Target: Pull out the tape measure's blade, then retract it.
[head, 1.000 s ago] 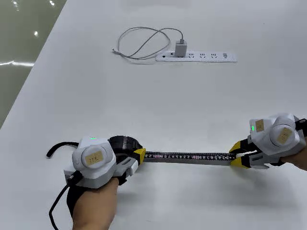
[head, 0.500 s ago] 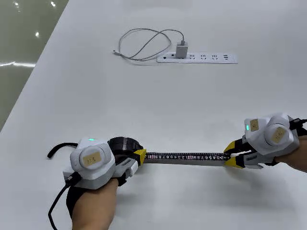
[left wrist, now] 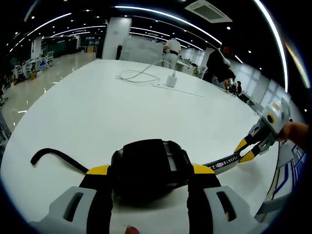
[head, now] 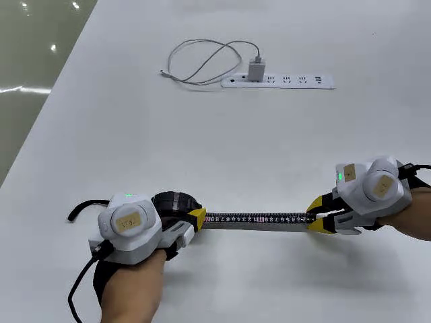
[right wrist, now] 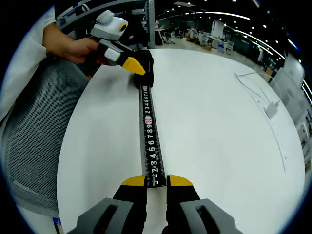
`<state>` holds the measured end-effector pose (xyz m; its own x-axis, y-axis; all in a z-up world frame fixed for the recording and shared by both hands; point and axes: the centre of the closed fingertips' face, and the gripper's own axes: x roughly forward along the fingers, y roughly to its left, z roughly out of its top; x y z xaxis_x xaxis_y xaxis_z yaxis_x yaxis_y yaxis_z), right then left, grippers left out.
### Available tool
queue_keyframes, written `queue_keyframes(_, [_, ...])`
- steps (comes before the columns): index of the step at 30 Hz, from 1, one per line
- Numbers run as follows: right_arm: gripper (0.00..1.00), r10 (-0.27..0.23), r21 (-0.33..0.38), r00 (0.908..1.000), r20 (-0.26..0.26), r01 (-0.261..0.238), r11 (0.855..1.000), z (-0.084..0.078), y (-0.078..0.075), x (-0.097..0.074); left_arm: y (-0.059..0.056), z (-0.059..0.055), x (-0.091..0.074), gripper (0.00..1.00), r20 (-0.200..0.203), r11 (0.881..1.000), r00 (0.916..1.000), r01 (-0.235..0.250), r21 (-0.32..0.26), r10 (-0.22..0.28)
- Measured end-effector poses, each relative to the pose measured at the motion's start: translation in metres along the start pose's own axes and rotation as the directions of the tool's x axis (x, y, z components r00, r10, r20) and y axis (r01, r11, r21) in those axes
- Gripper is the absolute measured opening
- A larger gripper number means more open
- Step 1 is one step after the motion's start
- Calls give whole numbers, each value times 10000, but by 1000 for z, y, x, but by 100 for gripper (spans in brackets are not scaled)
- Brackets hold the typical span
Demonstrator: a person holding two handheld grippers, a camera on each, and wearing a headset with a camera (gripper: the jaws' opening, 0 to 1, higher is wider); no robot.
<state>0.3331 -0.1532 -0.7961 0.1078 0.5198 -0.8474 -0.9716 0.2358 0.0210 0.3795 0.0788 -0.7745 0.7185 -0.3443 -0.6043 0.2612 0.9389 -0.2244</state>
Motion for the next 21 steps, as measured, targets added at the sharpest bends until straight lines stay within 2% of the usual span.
queue_keyframes(21, [11,77,-103,9996,256,-75,9999,15,1,9,0,0,-1,58,19,9999,10000,90,-130,-90])
